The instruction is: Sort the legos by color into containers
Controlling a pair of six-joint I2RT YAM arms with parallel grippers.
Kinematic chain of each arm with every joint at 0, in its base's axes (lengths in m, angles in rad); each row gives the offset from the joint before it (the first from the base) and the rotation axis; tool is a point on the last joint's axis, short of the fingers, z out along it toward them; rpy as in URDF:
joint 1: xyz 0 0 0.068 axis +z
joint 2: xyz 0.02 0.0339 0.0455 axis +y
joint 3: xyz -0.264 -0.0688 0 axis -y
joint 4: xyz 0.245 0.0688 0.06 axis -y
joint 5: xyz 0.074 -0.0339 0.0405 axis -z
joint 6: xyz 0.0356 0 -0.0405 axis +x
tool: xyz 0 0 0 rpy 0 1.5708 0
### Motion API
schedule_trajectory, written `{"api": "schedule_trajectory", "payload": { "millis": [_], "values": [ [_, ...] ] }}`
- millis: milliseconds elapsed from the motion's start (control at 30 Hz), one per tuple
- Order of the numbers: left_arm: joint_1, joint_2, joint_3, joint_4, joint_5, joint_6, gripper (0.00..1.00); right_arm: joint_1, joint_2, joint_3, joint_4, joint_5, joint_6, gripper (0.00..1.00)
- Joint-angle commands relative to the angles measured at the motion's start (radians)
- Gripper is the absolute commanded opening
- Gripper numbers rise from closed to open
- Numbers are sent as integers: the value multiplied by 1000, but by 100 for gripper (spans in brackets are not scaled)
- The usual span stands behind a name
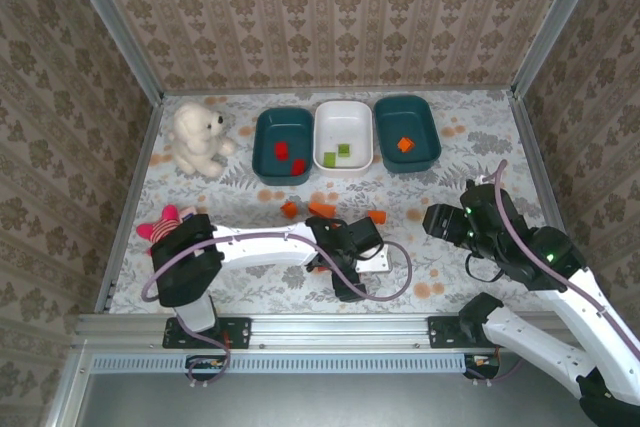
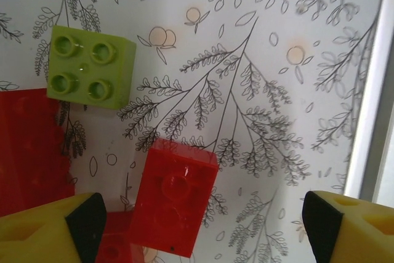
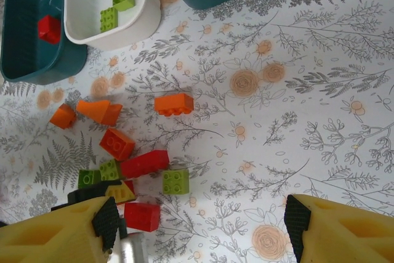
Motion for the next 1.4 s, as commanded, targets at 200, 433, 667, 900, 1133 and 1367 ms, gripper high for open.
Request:
{"api": "schedule_trajectory", "payload": {
  "millis": [200,433,667,900,1133,1367],
  "values": [
    [-4,66,36,21,-82,83,87,-8,15,36,-33,3,-3,75],
    [-8,113,38,17,-91,95,76,-12,39,10,8,-27,-3,75],
    [-14,143,62,14,-65,78,49,-27,61,10,20,-41,-21,75],
    [-8,84,100,18,-128,4,35,-46,78,34,28,-52,-39,75],
    [148,-118,157,-31,-173,-219,35,-63,120,104,36,-57,-83,75],
    [466,-145,201,-117,-138,-357,36,-68,223,111,125,-155,-119,75]
  ]
}}
